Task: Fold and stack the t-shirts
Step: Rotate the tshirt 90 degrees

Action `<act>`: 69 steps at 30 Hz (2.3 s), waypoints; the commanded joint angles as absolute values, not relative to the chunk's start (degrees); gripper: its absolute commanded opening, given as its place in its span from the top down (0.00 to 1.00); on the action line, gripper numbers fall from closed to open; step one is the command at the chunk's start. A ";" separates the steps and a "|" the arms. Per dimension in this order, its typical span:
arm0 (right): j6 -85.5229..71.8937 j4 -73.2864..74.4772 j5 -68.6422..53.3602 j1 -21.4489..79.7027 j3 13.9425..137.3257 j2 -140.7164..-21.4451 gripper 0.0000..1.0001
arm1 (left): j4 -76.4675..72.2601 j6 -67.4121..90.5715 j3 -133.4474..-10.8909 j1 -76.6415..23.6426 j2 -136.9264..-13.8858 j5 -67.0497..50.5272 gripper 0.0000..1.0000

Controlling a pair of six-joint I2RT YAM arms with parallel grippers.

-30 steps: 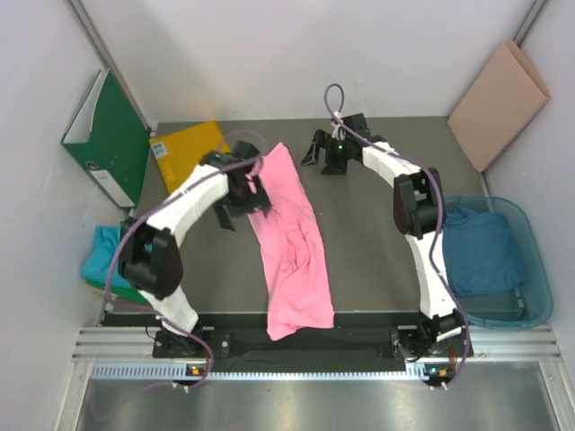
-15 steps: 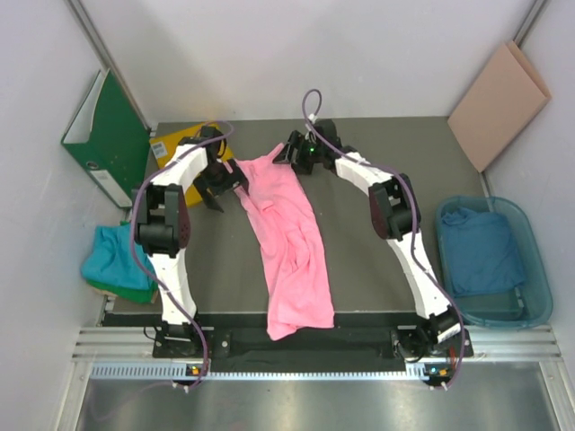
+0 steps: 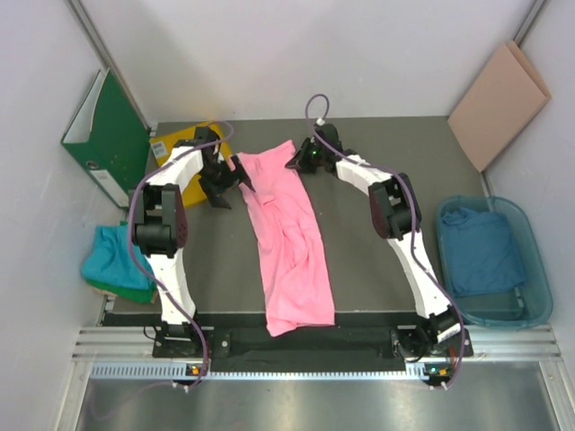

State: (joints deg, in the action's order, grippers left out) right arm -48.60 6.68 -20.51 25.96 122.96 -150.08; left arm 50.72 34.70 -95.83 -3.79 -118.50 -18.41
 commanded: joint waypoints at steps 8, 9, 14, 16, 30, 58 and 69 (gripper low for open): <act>-49.13 4.74 -13.53 12.40 124.88 -147.12 0.66 | 44.56 30.76 -90.09 -8.16 -114.43 -28.74 0.01; -49.13 4.92 -13.97 12.04 126.81 -147.74 0.50 | 44.39 30.85 -90.09 -8.70 -114.43 -29.09 0.01; -45.18 5.62 -15.38 11.43 126.48 -145.39 0.04 | 42.19 31.99 -90.00 -10.37 -114.43 -29.88 0.01; -43.60 5.19 -15.47 11.51 122.27 -142.84 0.00 | 40.52 32.61 -90.79 -10.63 -114.96 -30.84 0.01; -31.82 16.34 -16.08 20.56 124.79 -135.52 0.03 | 41.05 32.78 -105.81 -11.95 -125.24 -30.15 0.01; -37.27 13.62 -16.08 21.80 130.61 -147.92 0.46 | 38.06 33.22 -118.12 -12.22 -132.63 -31.20 0.01; -38.94 12.48 -17.75 21.88 129.91 -148.63 0.46 | 38.50 32.87 -116.28 -12.22 -132.36 -30.94 0.01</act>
